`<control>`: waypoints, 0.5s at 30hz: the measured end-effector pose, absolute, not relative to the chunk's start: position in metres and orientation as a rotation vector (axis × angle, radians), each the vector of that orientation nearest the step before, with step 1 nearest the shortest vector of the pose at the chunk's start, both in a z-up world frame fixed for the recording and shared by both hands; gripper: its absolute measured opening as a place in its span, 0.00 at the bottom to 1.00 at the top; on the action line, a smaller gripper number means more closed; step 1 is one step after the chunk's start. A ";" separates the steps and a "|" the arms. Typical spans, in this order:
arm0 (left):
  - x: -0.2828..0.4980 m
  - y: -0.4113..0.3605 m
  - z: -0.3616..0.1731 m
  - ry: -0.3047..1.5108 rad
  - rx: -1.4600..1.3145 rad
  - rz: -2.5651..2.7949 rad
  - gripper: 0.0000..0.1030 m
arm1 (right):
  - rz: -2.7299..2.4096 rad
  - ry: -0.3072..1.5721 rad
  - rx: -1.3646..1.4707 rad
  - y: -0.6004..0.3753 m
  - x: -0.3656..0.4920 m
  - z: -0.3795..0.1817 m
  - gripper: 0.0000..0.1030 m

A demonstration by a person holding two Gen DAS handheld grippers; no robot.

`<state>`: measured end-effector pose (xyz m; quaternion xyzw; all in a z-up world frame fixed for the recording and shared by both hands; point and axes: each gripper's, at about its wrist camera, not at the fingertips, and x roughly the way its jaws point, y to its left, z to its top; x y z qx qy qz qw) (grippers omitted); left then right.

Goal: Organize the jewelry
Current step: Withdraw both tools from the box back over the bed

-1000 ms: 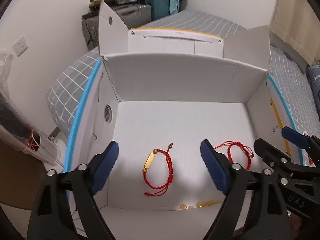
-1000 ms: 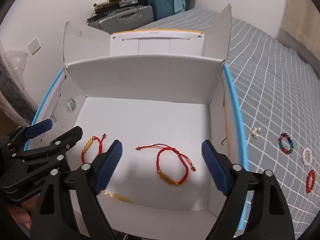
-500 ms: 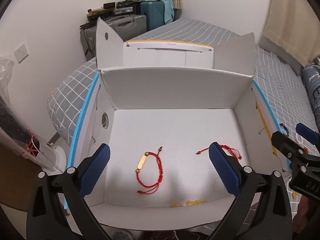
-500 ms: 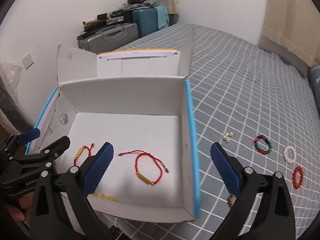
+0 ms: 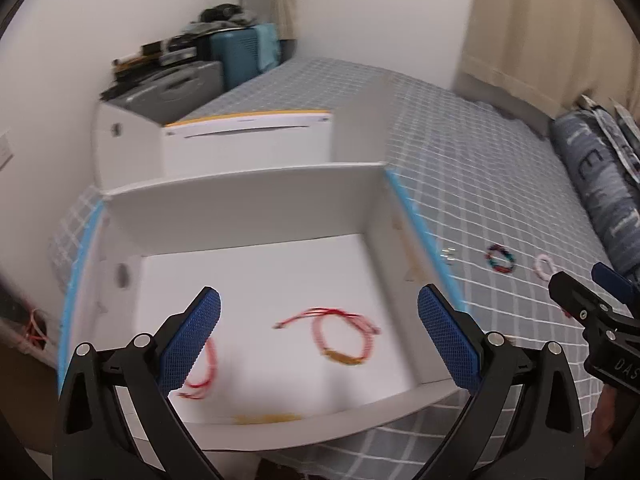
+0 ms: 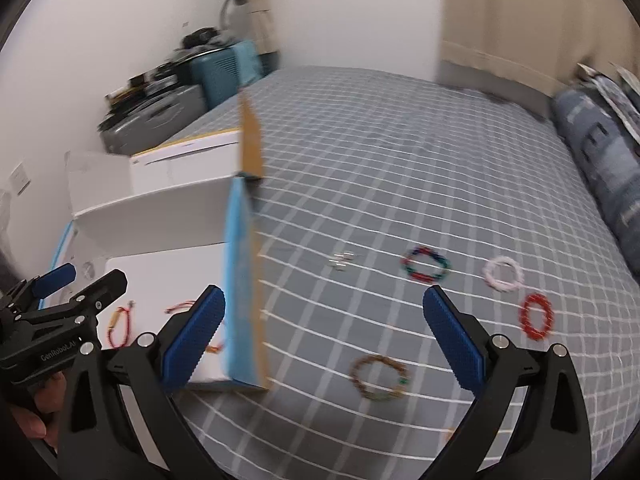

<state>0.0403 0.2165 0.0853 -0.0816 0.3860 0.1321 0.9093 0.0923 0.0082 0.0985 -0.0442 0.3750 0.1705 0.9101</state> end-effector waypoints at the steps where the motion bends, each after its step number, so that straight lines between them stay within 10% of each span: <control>1: 0.045 0.207 0.084 0.798 -0.160 0.253 0.94 | 0.336 0.772 -0.086 0.000 0.092 0.098 0.93; 15: 0.097 0.063 0.068 0.826 -0.035 -0.004 0.94 | 0.123 0.784 -0.025 -0.125 0.072 0.069 0.93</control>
